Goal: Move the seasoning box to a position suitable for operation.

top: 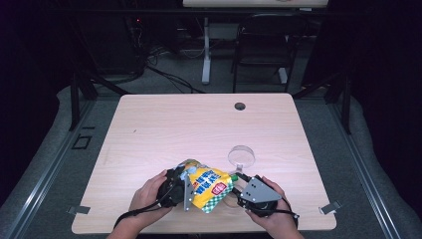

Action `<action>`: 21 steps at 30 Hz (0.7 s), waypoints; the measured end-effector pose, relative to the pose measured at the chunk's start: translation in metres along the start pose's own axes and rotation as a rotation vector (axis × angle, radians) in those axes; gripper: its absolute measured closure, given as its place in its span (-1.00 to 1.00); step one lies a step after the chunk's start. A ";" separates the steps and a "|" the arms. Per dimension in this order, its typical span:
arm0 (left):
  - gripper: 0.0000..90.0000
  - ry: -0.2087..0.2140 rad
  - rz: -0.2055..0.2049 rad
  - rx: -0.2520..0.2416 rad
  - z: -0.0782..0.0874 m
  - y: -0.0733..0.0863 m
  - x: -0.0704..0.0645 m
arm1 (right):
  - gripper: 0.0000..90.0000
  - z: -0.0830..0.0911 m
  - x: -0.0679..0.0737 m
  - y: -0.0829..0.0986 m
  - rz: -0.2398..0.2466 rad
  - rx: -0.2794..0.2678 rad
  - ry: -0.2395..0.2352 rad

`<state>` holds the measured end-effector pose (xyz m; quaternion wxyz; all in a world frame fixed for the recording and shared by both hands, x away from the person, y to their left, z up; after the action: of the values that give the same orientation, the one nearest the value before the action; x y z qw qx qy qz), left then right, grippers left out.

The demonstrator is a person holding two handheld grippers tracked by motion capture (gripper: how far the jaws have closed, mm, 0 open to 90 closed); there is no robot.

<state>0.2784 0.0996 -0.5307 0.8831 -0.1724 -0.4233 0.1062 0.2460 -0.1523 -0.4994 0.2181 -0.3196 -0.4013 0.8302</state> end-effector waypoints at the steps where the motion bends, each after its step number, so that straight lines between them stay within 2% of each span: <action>1: 0.30 0.002 0.001 0.000 0.000 0.000 0.000 | 0.29 0.000 0.000 0.000 0.004 0.005 0.002; 13: 0.30 -0.002 -0.043 0.026 0.000 -0.001 0.003 | 0.30 -0.003 0.004 -0.001 0.053 0.023 0.020; 21: 0.30 -0.023 -0.079 0.042 0.001 -0.003 0.003 | 0.33 -0.004 0.005 0.000 0.056 0.038 0.012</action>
<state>0.2796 0.0985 -0.5265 0.8851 -0.1360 -0.4375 0.0822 0.2449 -0.1468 -0.5029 0.2032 -0.3314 -0.3752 0.8415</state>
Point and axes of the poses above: each handheld gripper's, and its own axes: z roughly backward along the jaws, y roughly out of its underside, x roughly to its left, the point moved 1 cm from there along -z, roughly forward along the jaws, and after that the axes turned 2 degrees about x, right-handed, at the moved point
